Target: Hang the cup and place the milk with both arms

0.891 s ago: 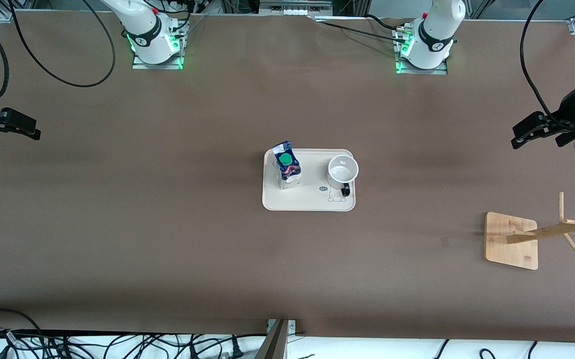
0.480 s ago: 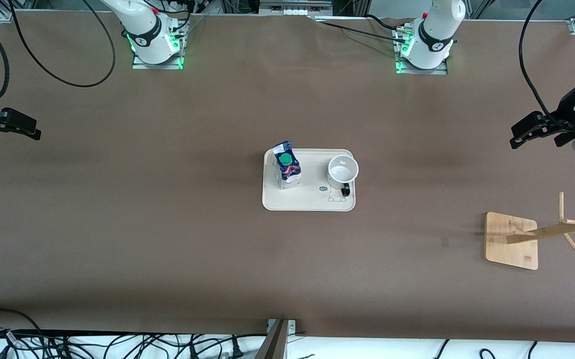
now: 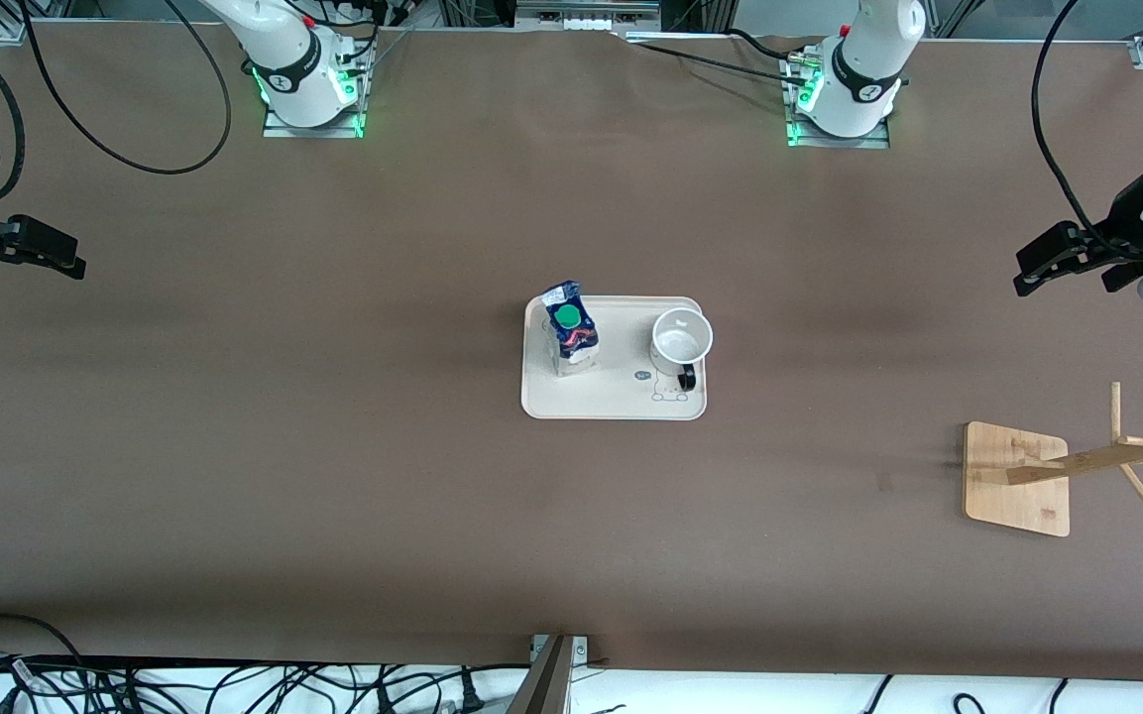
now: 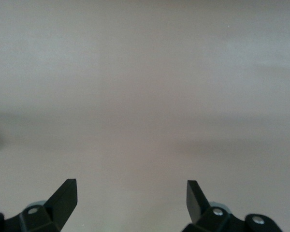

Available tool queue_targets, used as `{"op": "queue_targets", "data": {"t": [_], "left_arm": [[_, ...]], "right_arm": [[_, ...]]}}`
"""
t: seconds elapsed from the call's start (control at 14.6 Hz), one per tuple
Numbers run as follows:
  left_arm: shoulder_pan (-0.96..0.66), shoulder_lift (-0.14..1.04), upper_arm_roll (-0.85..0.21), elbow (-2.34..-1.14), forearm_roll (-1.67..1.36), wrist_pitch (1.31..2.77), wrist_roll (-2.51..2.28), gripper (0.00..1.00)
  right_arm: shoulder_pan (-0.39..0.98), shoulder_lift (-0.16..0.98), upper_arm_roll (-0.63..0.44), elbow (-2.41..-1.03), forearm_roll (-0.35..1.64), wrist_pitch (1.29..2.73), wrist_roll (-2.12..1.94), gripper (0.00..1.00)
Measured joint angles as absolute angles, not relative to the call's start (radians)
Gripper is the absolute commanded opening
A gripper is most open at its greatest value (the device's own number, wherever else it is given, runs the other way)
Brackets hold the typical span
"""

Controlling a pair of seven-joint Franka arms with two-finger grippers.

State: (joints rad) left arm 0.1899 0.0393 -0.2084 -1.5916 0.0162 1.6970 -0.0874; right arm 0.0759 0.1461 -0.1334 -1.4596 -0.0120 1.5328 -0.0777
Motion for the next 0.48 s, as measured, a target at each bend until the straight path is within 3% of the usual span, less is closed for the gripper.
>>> {"op": "queue_targets", "data": {"t": [0.48], "left_arm": [[0.190, 0.039, -0.208, -1.591, 0.016, 1.697, -0.087, 1.00]], "right_arm": [[0.107, 0.201, -0.115, -1.460, -0.010, 1.486, -0.085, 1.00]]}}
